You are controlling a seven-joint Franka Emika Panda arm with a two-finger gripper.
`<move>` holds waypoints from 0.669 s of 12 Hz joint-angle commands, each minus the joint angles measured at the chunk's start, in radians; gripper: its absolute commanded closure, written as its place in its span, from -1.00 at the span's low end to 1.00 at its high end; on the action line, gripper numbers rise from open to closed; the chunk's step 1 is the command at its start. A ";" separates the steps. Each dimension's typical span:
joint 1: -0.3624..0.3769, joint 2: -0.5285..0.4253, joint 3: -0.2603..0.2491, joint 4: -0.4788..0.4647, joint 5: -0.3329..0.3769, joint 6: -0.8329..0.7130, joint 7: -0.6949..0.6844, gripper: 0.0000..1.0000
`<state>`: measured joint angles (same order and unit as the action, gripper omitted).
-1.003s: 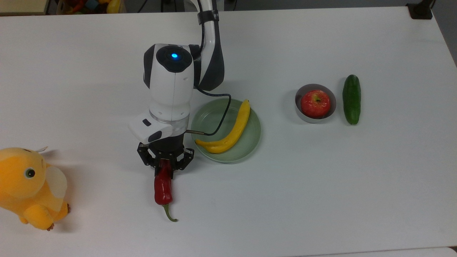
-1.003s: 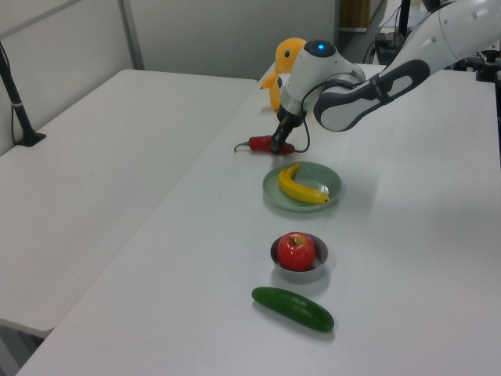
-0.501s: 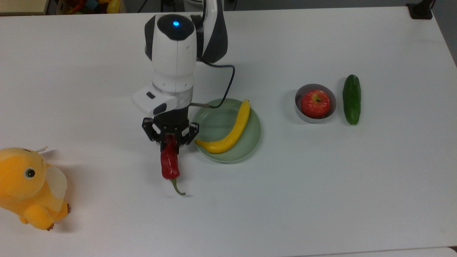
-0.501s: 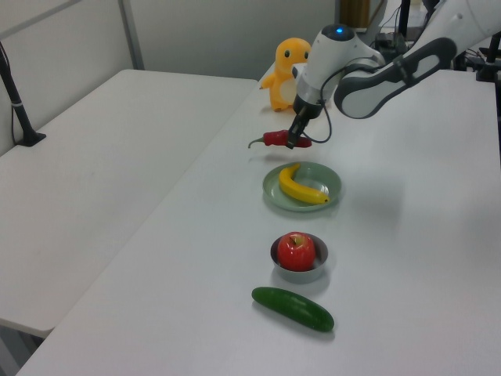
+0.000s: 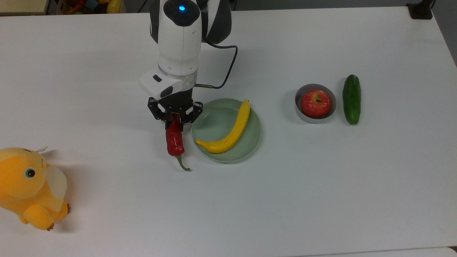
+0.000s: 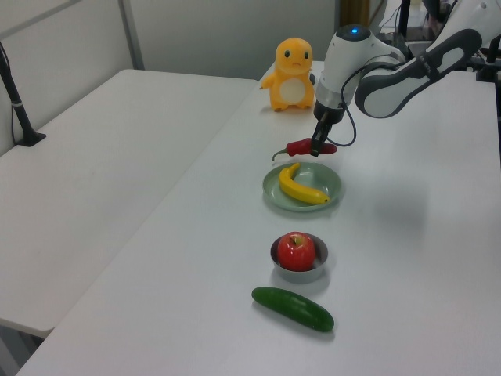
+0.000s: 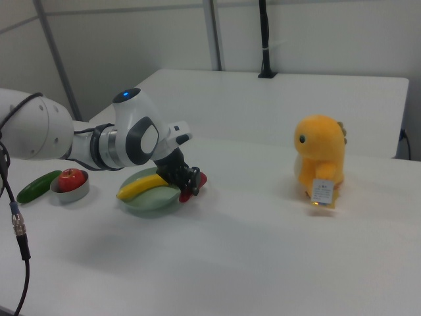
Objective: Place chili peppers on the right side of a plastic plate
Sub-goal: 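Carry the chili pepper to the plate rim and release it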
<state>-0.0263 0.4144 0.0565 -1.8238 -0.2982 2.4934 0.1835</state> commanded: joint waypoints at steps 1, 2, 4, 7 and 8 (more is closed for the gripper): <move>0.008 -0.043 0.003 -0.029 -0.004 -0.083 -0.019 -1.00; 0.009 -0.043 0.003 -0.028 -0.004 -0.084 -0.015 -1.00; 0.009 -0.045 0.003 -0.025 -0.004 -0.084 -0.015 -1.00; 0.008 -0.080 0.005 -0.023 -0.004 -0.111 -0.012 -1.00; 0.009 -0.110 0.005 -0.020 -0.001 -0.178 -0.004 -1.00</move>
<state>-0.0212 0.3939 0.0578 -1.8219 -0.2982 2.4326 0.1811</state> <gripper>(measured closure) 0.000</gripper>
